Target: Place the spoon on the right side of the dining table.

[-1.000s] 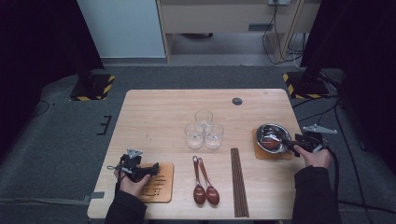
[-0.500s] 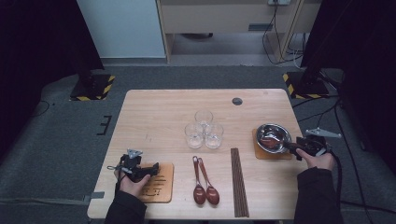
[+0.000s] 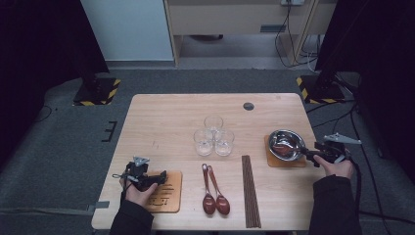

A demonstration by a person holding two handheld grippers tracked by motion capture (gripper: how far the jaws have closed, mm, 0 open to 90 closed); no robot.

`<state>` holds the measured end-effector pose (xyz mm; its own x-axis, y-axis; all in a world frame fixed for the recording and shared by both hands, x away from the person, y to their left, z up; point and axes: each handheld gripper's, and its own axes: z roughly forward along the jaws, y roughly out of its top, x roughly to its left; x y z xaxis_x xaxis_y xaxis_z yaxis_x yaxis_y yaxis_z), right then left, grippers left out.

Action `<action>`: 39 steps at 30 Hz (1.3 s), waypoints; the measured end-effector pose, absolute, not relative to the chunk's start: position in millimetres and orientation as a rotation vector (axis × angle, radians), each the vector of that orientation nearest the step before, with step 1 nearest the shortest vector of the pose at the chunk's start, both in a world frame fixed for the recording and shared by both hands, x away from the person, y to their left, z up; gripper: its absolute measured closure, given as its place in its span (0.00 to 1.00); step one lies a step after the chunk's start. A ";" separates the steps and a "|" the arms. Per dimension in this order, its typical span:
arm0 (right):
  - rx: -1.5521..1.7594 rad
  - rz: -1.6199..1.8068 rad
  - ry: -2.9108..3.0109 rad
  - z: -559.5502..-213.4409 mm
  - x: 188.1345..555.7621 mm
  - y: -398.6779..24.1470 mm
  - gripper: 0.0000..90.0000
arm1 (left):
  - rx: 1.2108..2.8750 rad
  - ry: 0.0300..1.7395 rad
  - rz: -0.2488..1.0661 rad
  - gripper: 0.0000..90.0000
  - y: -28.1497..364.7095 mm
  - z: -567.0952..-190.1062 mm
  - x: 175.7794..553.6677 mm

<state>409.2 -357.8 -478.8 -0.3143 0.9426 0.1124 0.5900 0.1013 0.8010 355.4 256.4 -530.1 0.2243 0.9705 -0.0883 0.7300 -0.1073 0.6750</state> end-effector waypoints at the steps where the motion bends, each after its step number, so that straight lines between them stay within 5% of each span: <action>1: 1.490 1.089 1.957 -479.0 409.0 -358.5 0.34 | 1.897 1.564 0.513 0.02 256.3 -530.1 355.4; 39: 1.499 1.163 2.054 -482.5 362.9 -315.4 0.39 | 1.897 1.563 0.513 0.02 256.3 -530.2 355.4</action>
